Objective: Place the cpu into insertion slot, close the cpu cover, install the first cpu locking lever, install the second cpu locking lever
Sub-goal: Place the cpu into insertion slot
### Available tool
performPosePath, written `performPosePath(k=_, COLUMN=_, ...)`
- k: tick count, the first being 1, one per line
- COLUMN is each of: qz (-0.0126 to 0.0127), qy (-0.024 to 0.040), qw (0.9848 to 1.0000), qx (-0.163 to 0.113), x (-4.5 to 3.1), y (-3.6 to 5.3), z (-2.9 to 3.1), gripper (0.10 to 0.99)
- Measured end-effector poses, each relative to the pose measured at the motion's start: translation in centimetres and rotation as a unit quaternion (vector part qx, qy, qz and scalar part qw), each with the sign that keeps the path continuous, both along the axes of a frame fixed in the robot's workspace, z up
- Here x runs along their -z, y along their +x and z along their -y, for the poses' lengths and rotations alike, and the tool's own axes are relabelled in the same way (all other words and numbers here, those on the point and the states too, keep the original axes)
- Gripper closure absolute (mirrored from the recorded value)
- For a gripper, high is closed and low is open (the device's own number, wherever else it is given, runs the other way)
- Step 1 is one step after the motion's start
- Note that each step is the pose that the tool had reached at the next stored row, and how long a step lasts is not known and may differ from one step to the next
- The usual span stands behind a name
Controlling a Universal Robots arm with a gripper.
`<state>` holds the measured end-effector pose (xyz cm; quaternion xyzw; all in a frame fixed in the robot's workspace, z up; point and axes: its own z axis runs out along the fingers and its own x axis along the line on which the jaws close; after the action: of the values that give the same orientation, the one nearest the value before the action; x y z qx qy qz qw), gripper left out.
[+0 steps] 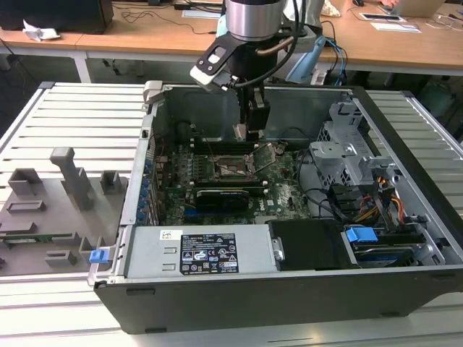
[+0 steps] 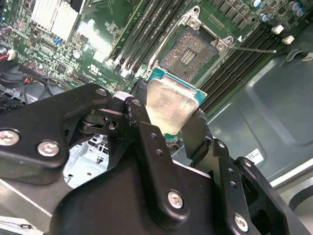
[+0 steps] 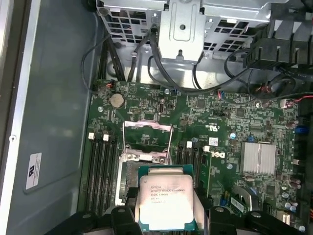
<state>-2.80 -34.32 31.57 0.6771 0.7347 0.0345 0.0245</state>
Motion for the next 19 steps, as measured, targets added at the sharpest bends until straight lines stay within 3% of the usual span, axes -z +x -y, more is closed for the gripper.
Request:
performPosePath(k=8, qz=-0.0032, qy=-0.0002, qw=0.9988, qx=0.049, x=1.10, y=0.00, z=-0.02, gripper=0.561)
performPosePath(k=16, qz=-0.0034, qy=-0.0001, qw=0.9980, qx=0.063, x=1.48, y=0.00, z=-0.01, gripper=0.561)
performPosePath(k=19, qz=-0.0055, qy=-0.0003, qw=0.9979, qx=0.064, x=1.65, y=-0.01, z=-0.01, gripper=0.561)
